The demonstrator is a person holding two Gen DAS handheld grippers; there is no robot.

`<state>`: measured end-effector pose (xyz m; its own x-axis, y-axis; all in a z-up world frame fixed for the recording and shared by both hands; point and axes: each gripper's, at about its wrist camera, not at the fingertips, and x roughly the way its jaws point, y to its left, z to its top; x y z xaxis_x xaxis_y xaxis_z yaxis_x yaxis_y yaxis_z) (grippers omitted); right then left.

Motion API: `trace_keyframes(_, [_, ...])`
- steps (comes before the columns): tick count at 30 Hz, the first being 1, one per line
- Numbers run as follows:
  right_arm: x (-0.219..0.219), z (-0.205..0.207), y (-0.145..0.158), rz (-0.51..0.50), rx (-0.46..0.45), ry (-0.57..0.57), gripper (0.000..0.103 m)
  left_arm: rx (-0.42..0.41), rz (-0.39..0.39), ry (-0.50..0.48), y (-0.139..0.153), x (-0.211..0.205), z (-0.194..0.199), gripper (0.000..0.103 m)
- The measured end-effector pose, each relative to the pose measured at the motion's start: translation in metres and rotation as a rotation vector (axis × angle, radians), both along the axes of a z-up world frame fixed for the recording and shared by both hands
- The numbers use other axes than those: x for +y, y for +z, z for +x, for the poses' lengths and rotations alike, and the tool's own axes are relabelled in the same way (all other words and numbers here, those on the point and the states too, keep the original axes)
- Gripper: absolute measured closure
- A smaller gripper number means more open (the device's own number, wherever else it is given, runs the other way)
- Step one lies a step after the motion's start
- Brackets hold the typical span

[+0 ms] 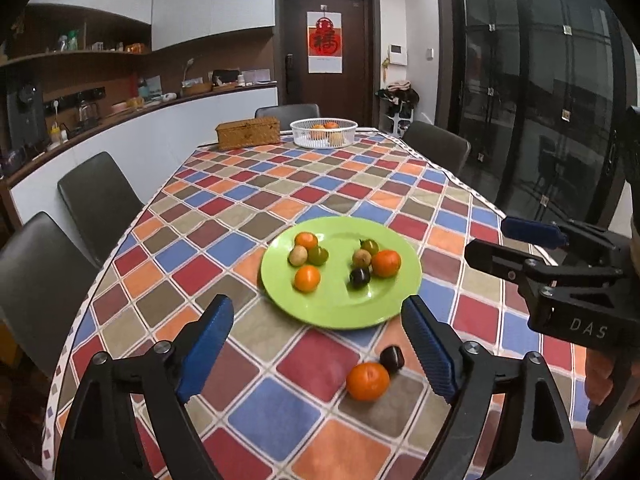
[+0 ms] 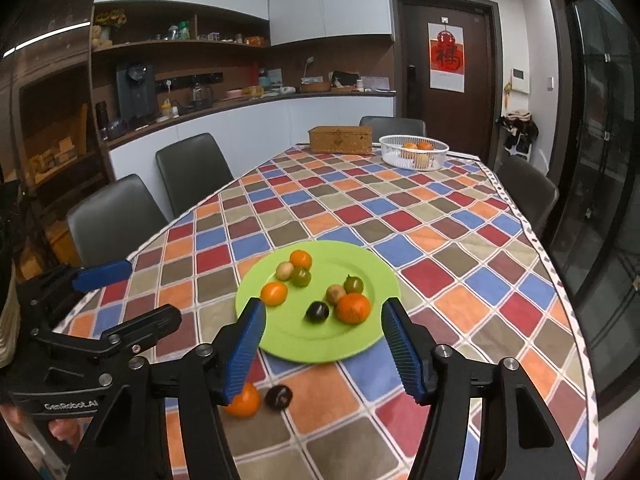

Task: Organize fruits
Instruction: 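Withdraw both open tools from the plate toward the last orange and plum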

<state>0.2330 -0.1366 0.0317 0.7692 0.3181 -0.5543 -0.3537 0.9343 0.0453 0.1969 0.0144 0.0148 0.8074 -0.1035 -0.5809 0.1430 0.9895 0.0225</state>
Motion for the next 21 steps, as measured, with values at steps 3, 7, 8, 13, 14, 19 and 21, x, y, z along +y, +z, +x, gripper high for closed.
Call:
trace_keyframes(3, [0.0,-0.01,-0.005,-0.016,0.004,0.0,0.042,0.012,0.016,0.0,-0.007,-0.002,-0.008,0.016])
trace_keyframes(7, [0.0,-0.018,-0.014,-0.043,0.023,0.008,0.042,0.03,0.022,-0.017,-0.016,-0.004,-0.015,0.015])
trace_keyframes(8, [0.0,-0.02,-0.017,-0.051,0.028,0.012,0.042,0.034,0.026,-0.028,-0.019,-0.004,-0.017,0.015])
trace_keyframes(13, [0.004,-0.024,-0.031,-0.109,0.056,0.035,0.042,0.047,0.057,-0.075,-0.032,-0.01,-0.018,0.015])
trace_keyframes(14, [0.004,-0.025,-0.034,-0.118,0.064,0.042,0.042,0.048,0.059,-0.083,-0.034,-0.011,-0.017,0.015])
trace_keyframes(19, [0.007,-0.024,-0.046,-0.15,0.095,0.068,0.042,0.08,0.062,-0.148,-0.048,-0.018,-0.01,0.015])
trace_keyframes(21, [0.007,-0.023,-0.05,-0.16,0.106,0.074,0.042,0.096,0.068,-0.168,-0.055,-0.022,-0.006,0.015])
